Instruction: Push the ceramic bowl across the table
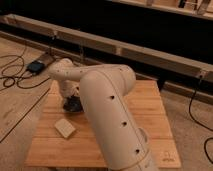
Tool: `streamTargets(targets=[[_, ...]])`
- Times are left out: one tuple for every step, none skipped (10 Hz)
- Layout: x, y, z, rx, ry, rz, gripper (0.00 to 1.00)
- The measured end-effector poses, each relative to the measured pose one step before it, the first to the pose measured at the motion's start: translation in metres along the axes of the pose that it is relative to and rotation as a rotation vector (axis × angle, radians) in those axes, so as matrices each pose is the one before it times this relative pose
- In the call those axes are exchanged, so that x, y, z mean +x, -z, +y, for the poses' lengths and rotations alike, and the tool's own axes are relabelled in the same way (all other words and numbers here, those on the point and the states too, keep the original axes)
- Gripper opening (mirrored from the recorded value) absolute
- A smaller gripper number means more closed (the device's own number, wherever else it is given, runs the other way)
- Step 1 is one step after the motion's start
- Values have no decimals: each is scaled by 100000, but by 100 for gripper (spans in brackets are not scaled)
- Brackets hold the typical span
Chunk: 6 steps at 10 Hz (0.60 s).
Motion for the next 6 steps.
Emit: streamTargets(targets=[[-382, -115, -390, 1806, -707, 146, 80], [-262, -19, -147, 1243, -430, -141, 80], [-80, 71, -492, 1845, 58, 226, 80], [6, 193, -992, 2698, 1107, 433, 80], [54, 195, -932, 2188, 1312, 378, 80], [104, 259, -1371, 2835, 2303, 357, 80]])
